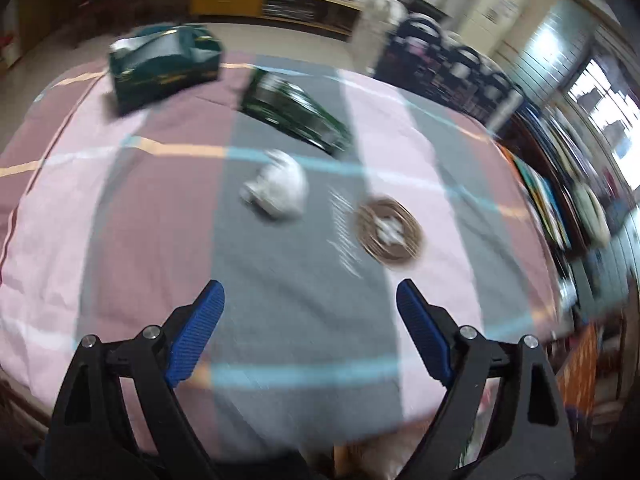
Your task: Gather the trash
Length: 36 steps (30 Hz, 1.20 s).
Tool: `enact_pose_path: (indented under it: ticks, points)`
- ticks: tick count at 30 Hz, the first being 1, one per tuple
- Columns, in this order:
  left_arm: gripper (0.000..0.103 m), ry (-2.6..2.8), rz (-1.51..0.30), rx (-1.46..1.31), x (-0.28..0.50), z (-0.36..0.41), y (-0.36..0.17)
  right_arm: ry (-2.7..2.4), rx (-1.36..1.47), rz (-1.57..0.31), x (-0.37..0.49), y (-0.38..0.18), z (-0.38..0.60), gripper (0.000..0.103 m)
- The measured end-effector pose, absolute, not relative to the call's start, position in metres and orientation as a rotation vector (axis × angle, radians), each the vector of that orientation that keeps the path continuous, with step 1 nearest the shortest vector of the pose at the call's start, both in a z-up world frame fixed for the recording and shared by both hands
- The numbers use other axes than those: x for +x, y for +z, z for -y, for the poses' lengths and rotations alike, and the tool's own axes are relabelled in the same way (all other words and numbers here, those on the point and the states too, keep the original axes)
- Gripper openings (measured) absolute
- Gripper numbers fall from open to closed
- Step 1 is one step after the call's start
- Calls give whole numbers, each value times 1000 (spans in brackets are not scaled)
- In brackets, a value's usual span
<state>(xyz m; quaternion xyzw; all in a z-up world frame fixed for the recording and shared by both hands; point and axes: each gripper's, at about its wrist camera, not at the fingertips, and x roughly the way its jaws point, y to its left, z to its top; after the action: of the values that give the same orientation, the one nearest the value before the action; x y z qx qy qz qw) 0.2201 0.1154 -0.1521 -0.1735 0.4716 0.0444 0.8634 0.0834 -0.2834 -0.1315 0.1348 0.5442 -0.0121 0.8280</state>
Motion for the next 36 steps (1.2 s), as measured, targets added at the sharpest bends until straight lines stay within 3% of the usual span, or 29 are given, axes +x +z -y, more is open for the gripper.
enact_pose_path:
  ticks: [14, 15, 18, 21, 29, 36]
  points:
    - [88, 170, -1043, -289, 308, -127, -200, -2, 251, -1216, 124, -146, 245, 78]
    - [86, 165, -1039, -285, 309, -126, -201, 3, 245, -1218, 127, -147, 241, 78]
    - [44, 153, -1057, -243, 315, -124, -207, 20, 238, -1223, 135, -147, 231, 78]
    - [31, 144, -1042, -241, 312, -127, -204, 37, 226, -1220, 145, -147, 219, 78]
    - [27, 262, -926, -246, 245, -150, -163, 134, 176, -1185, 186, -141, 157, 78]
    - [27, 350, -933, -274, 196, -173, -159, 272, 81, -1082, 245, -133, 72, 78]
